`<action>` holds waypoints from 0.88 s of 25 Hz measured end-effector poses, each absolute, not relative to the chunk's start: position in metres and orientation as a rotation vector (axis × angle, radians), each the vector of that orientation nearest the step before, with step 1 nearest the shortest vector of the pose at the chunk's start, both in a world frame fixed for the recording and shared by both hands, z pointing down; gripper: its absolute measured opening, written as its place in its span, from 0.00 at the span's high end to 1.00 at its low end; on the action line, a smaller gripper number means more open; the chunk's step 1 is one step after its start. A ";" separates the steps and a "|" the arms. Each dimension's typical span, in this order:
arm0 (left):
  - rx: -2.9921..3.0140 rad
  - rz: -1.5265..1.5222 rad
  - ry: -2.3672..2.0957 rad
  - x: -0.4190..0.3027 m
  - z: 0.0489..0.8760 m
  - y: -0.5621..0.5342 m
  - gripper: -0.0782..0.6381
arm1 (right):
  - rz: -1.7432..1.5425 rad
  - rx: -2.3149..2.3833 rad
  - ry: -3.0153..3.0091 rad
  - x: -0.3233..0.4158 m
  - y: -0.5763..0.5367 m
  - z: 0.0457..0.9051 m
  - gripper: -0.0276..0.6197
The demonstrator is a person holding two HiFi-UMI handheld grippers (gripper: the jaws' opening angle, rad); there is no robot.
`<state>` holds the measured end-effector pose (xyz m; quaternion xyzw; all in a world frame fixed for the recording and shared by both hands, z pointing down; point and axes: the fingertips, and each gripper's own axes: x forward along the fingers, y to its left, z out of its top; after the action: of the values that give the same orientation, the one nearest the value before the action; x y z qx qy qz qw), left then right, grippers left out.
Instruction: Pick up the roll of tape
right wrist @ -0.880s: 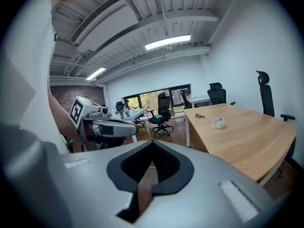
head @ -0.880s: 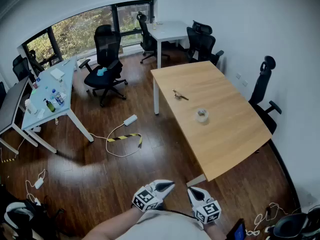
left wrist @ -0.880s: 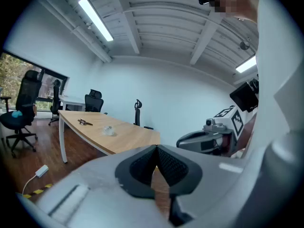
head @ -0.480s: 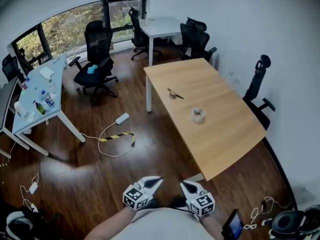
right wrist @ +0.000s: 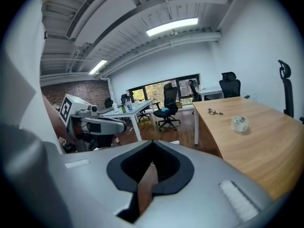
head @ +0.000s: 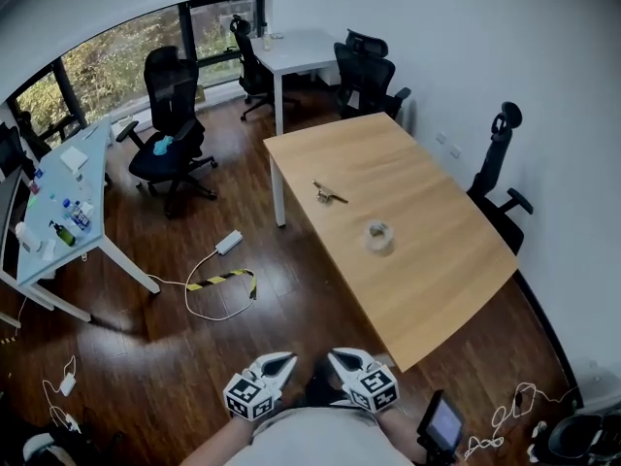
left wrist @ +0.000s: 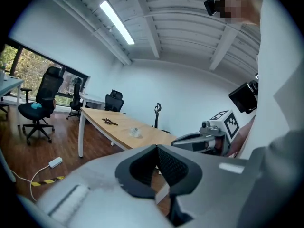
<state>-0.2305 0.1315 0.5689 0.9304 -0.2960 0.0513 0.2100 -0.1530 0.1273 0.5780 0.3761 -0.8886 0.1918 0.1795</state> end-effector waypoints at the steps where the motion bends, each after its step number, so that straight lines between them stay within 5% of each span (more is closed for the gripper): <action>1: 2.580 0.150 -0.834 -0.233 0.569 0.123 0.88 | 0.535 1.036 -2.525 -0.158 0.115 0.577 0.95; 22: 2.542 0.214 -0.882 -0.174 0.565 -0.069 0.88 | 0.555 0.976 -2.640 -0.100 -0.079 0.564 0.95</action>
<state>-0.1742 -0.0695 0.5649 0.9189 -0.3188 0.0775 0.2192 -0.0997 -0.0787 0.5644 0.3369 -0.9117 0.1917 0.1361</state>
